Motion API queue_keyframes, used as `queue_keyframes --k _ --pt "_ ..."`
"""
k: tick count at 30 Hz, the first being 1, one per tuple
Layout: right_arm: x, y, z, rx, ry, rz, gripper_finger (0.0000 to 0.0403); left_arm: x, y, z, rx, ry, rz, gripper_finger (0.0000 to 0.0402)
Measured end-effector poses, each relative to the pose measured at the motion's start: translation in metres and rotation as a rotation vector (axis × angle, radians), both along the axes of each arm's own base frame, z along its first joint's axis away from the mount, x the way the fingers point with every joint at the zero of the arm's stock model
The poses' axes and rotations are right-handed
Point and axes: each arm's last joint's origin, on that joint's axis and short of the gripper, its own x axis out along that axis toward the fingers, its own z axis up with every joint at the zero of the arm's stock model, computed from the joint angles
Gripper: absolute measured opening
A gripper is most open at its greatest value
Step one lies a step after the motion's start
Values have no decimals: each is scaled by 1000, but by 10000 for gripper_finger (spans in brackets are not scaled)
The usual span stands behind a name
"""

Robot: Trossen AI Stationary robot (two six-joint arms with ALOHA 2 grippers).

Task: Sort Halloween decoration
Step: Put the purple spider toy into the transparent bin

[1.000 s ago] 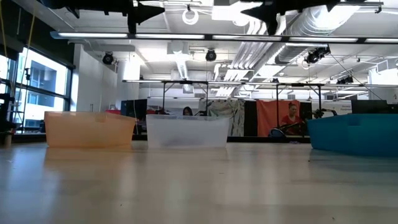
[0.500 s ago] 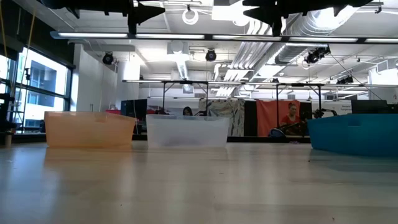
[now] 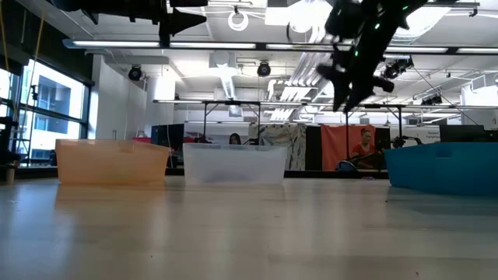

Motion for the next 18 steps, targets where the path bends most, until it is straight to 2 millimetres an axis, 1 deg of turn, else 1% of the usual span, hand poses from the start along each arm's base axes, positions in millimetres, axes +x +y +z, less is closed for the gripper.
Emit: queue_keyframes --k 4,7,12,15,18 --pt "0 -42 -15 100 132 -146 129 0 0 0 0 0 0 170" --pt "-2 -76 -31 243 166 -162 129 0 0 0 -1 -1 0 170" --pt "-21 -128 -61 461 230 -256 129 0 0 0 -18 -5 -1 170" --pt "-35 -151 -75 567 237 -303 129 0 0 0 -45 -12 -2 170" --pt "-45 -165 -87 632 225 -321 129 0 0 0 -50 -13 -3 170"
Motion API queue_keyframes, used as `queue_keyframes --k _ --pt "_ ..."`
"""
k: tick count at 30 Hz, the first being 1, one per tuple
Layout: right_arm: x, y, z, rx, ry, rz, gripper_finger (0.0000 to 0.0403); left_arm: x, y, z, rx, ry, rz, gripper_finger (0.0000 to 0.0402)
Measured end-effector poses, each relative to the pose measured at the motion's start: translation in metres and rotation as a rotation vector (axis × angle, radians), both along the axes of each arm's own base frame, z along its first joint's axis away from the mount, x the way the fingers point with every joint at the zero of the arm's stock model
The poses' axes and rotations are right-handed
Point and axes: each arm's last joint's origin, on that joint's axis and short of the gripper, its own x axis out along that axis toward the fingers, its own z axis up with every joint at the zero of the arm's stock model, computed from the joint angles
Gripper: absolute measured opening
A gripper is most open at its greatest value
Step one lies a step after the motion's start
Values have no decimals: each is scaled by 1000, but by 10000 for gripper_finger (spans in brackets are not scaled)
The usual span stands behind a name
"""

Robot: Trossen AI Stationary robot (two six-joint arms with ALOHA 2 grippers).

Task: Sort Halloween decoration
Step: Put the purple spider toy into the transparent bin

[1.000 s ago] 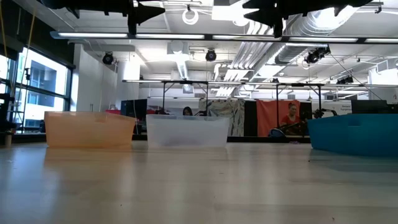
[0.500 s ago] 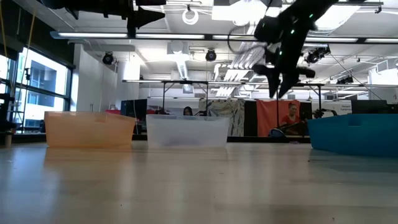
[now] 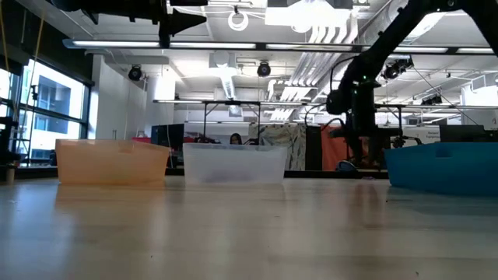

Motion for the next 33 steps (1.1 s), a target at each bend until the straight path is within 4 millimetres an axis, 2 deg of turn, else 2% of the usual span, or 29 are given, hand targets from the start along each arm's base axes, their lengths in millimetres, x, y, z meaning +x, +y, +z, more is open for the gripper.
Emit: queue_keyframes --k 6,20,24,30,33 --pt "-10 -10 -13 54 -14 -41 129 0 0 -1 -5 6 0 170" --pt "-7 -13 -37 111 15 -90 126 0 0 -5 -51 44 -2 170" --pt "-4 -13 -39 115 19 -61 100 0 0 -5 -52 43 -2 170" --pt "3 -8 -39 109 37 39 14 0 0 -5 -96 33 -3 170" --pt "8 -4 -36 102 41 100 9 0 0 -6 -105 36 -3 170"
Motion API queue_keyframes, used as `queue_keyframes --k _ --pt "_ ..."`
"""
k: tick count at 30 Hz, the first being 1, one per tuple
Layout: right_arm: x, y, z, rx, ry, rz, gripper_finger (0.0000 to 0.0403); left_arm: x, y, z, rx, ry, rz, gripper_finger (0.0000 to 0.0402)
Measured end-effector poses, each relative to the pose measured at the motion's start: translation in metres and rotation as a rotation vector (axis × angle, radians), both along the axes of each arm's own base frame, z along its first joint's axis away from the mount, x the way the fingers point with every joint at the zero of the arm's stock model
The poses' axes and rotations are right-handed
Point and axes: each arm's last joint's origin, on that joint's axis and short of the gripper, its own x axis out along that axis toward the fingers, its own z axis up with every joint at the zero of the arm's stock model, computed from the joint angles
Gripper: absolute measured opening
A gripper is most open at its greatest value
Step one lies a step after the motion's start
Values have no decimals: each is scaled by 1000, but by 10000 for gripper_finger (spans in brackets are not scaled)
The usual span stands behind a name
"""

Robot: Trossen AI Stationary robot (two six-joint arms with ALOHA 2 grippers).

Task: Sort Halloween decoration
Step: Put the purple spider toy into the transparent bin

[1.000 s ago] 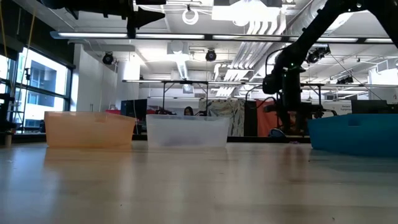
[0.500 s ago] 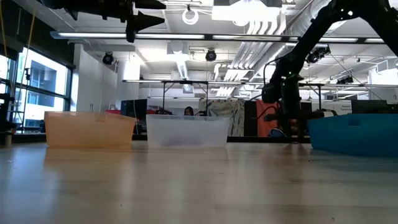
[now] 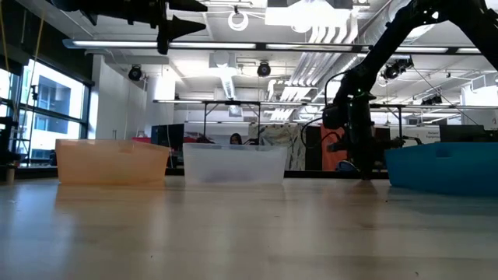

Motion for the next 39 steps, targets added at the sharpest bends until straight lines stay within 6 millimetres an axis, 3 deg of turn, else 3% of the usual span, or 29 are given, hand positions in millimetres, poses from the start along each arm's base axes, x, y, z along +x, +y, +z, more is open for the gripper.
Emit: queue_keyframes --k 6,11,17,21,26,31,34,39 --pt "9 14 31 -81 -24 127 2 -1 -1 1 1 -1 0 170" --pt "15 33 83 -231 -159 245 1 -7 -3 6 14 -28 0 170" --pt "33 83 160 -546 -543 488 0 -9 -4 8 50 -25 0 170" --pt "43 128 192 -739 -855 650 0 -9 -4 7 56 -18 0 170" --pt "59 185 205 -829 -1210 877 0 -9 -4 7 59 -18 0 170" --pt "78 226 207 -950 -1339 1084 0 -9 -4 7 130 -3 1 170" --pt "86 238 202 -990 -1296 1100 0 -9 -4 8 143 -1 1 170" --pt "88 240 202 -1011 -1283 1075 0 -9 -4 8 137 -7 1 170"
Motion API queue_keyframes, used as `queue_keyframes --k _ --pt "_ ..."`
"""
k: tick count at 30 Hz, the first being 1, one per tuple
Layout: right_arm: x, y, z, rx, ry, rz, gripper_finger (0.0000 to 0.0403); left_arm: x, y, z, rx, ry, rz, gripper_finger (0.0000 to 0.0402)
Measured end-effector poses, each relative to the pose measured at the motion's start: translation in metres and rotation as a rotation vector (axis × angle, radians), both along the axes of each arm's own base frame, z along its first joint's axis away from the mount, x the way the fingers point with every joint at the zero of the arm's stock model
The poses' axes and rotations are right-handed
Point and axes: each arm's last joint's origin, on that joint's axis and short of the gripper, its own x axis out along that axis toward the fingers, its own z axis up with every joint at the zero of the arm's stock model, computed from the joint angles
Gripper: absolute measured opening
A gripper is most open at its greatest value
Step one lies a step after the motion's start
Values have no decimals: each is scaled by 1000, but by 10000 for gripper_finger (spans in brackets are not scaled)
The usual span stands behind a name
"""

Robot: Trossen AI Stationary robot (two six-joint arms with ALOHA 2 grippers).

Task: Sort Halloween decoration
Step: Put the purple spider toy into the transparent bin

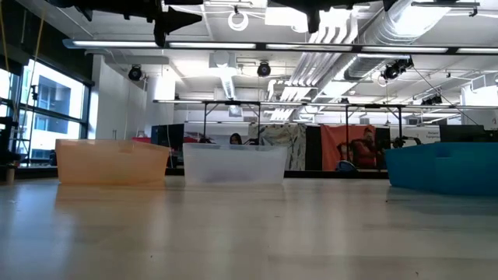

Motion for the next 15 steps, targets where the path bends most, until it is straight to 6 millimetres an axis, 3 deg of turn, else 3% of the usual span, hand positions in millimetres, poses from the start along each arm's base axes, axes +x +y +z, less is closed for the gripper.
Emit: queue_keyframes --k 5,8,15 --pt "0 0 -3 100 24 1 0 0 0 0 -8 -1 -1 170" --pt "7 -2 -16 213 98 21 0 -1 -1 1 -18 -8 -1 170" --pt "58 -23 -42 389 409 -34 0 -9 -4 8 -7 -47 -2 170"
